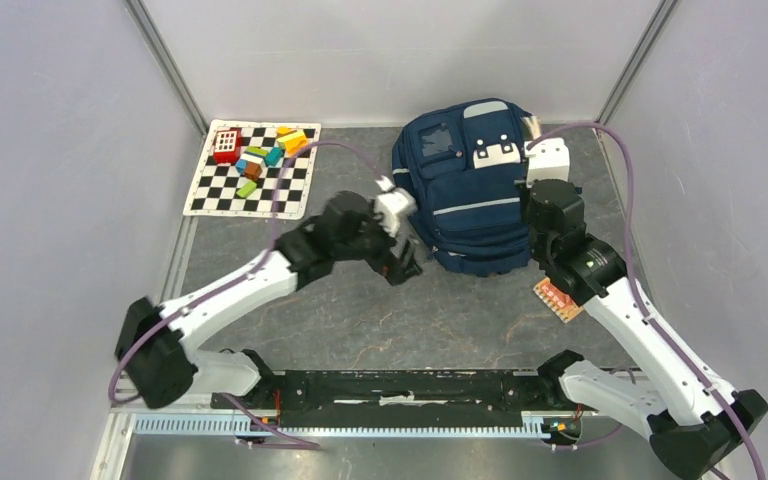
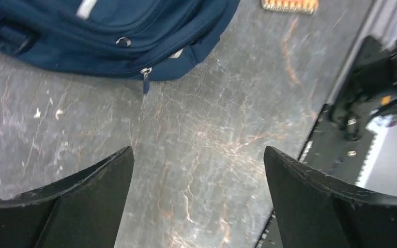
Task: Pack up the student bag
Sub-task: Pick up the book from the center of the board.
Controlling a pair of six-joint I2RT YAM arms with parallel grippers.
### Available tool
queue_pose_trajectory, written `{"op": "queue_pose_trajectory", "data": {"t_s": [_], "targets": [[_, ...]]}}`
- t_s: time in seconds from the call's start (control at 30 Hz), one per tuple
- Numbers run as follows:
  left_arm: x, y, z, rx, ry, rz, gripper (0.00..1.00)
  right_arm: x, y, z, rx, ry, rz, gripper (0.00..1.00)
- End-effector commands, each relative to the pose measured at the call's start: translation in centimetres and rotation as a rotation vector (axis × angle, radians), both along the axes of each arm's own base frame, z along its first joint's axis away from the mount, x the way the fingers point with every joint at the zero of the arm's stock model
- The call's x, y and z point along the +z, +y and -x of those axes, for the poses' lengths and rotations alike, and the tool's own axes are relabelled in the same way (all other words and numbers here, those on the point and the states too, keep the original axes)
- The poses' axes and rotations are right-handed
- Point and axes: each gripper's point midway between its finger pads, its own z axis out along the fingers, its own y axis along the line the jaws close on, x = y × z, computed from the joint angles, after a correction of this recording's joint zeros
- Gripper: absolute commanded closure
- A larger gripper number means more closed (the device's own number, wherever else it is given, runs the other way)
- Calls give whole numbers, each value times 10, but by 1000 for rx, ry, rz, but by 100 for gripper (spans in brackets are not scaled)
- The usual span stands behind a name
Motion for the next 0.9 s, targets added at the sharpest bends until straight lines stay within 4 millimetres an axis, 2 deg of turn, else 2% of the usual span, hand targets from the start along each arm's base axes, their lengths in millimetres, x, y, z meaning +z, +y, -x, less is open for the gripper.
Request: {"op": "queue_pose_trajectory", "data": {"t_s": [0.0, 0.13, 0.23, 0.27, 0.4, 0.53, 0.67, 0.7, 0.77, 0.83, 0.87], "targets": [[-3, -40, -28, 3, -283, -186, 0, 26, -57, 20, -250, -51, 119, 100], [-23, -102, -21, -134, -329, -203, 0, 5, -63, 32, -256, -34, 103, 100], [-42, -138, -20, -193, -388, -256, 0, -3, -71, 44, -265, -34, 96, 100], [-47, -147, -26, -189, -410, -275, 0, -6, -72, 47, -262, -30, 97, 100], [-66, -165, -50, -140, -473, -333, 0, -14, -73, 58, -241, -21, 58, 100], [-80, -168, -74, -71, -565, -387, 0, -21, -71, 66, -209, -15, 25, 100], [-94, -174, -83, -83, -618, -420, 1, -31, -66, 71, -167, 4, -2, 100], [-102, -176, -82, -107, -609, -432, 6, -32, -66, 72, -167, 7, -6, 100], [-120, -179, -83, -132, -586, -469, 23, -34, -66, 74, -161, 13, -17, 100], [-127, -175, -91, -83, -576, -495, 56, -33, -64, 77, -143, 10, -30, 100], [-130, -171, -93, -57, -565, -512, 77, -34, -63, 77, -132, 9, -32, 100]]}}
